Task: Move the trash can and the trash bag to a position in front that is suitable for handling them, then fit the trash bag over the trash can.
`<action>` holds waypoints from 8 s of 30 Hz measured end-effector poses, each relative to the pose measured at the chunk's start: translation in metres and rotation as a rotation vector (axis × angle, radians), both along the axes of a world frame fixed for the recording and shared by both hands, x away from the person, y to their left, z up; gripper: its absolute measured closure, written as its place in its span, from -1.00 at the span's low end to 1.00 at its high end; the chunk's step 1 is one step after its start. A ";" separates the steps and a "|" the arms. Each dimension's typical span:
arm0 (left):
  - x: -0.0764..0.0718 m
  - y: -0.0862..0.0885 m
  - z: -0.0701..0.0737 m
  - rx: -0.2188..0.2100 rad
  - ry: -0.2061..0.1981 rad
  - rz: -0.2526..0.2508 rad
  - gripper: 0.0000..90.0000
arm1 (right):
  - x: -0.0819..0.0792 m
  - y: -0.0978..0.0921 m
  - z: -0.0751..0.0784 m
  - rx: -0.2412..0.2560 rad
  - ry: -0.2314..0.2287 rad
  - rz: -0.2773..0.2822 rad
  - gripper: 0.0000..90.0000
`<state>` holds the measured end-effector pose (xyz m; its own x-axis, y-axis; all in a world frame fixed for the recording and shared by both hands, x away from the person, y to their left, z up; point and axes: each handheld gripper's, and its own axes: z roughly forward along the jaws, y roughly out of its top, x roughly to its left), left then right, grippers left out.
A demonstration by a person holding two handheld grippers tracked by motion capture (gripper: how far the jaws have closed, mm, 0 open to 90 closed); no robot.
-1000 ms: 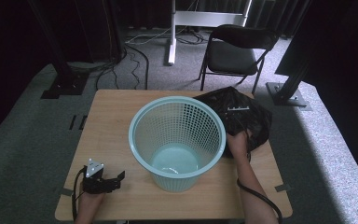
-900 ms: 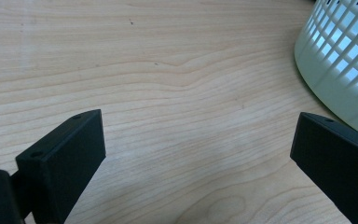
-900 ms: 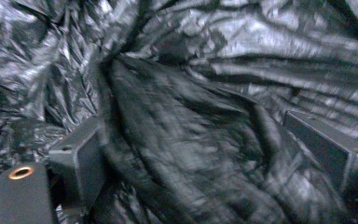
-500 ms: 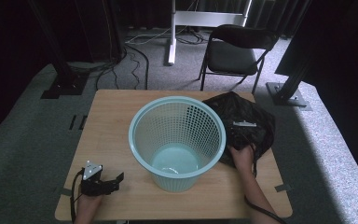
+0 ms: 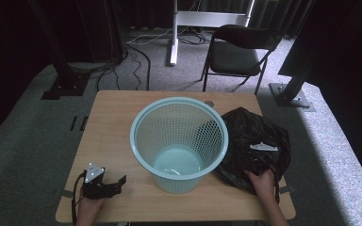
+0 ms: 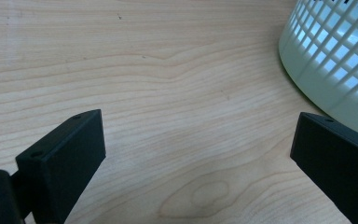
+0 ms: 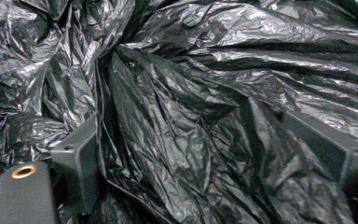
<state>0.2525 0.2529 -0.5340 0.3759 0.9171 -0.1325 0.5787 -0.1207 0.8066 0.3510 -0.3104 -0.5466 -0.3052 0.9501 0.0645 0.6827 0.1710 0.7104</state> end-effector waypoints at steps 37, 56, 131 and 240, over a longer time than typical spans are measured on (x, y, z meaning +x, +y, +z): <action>-0.001 0.005 -0.004 -0.015 0.009 0.015 -0.93 | -0.012 0.026 -0.001 -0.020 -0.076 0.138 0.39; 0.000 0.004 -0.003 -0.027 -0.001 0.007 -0.93 | -0.034 -0.035 0.052 0.288 -0.194 0.008 0.86; -0.001 0.011 -0.003 -0.023 -0.005 0.022 -0.93 | -0.074 0.154 0.280 0.507 -0.356 0.650 -0.31; 0.037 -0.042 0.008 -0.175 0.394 -0.435 0.97 | 0.011 -0.059 0.028 0.172 0.119 -0.117 1.00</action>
<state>0.2896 0.2107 -0.5260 0.6029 0.6428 -0.4725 0.7651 -0.2979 0.5709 0.3616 -0.3698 -0.5187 -0.1746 0.9504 0.2574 0.7715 -0.0304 0.6355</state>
